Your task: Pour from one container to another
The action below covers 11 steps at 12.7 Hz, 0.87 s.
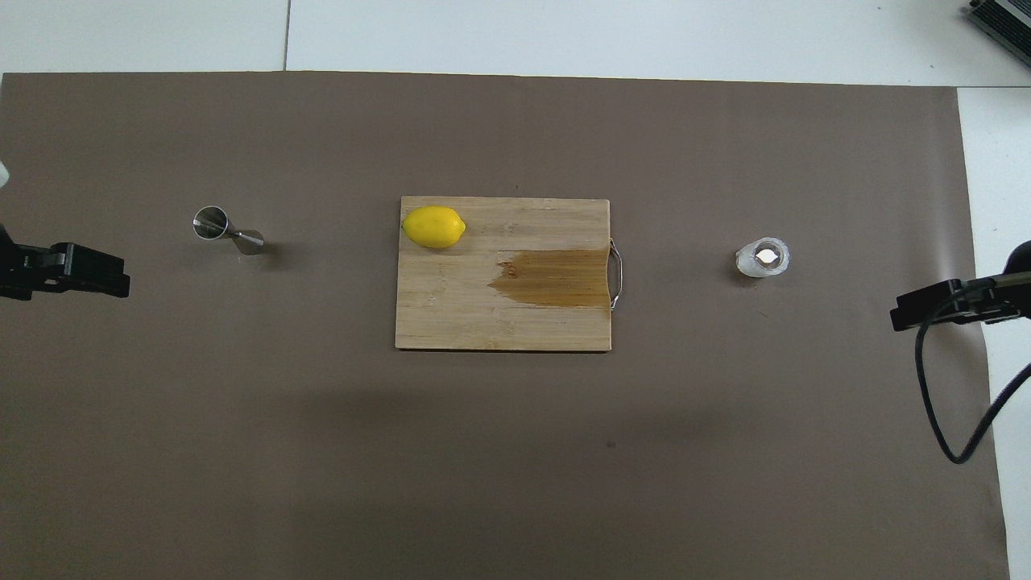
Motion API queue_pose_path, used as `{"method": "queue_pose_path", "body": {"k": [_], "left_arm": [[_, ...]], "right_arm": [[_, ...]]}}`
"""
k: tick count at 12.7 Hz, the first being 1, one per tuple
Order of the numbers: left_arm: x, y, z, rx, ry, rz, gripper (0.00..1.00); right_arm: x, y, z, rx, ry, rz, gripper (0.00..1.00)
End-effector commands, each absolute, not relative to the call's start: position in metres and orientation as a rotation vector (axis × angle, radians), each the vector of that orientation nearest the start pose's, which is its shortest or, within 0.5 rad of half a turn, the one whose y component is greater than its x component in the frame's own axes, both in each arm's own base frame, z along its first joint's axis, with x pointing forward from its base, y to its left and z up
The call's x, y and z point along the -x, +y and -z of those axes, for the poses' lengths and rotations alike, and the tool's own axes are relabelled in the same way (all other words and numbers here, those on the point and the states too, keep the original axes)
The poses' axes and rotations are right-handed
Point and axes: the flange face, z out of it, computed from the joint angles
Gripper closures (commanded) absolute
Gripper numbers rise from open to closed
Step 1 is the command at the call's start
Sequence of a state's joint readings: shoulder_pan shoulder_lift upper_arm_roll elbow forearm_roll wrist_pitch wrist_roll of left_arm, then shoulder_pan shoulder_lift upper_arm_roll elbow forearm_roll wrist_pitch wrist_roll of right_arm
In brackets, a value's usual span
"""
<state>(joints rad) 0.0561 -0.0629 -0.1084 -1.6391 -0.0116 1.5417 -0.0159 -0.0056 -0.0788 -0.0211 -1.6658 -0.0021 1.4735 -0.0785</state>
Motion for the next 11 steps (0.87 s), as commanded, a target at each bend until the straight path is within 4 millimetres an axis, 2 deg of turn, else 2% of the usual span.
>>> {"method": "queue_pose_path", "body": {"k": [1, 5, 6, 8, 11], "left_arm": [[-0.528, -0.036, -0.626, 3.153, 0.092, -0.054, 0.0], [-0.525, -0.036, -0.625, 3.152, 0.078, -0.086, 0.0], [-0.522, -0.025, -0.625, 3.152, 0.052, -0.117, 0.0], [-0.514, -0.025, -0.612, 3.148, 0.035, -0.141, 0.0], [-0.521, -0.027, -0.593, 3.151, -0.025, -0.091, 0.0]], "right_arm": [[-0.518, -0.015, -0.617, 3.11, -0.054, -0.172, 0.0], [-0.518, -0.015, -0.617, 3.11, -0.054, -0.172, 0.0], [-0.518, -0.015, -0.617, 3.11, -0.054, -0.172, 0.0], [-0.518, -0.015, -0.617, 3.11, -0.054, -0.172, 0.0], [-0.518, -0.015, -0.617, 3.11, -0.054, -0.172, 0.0]]}}
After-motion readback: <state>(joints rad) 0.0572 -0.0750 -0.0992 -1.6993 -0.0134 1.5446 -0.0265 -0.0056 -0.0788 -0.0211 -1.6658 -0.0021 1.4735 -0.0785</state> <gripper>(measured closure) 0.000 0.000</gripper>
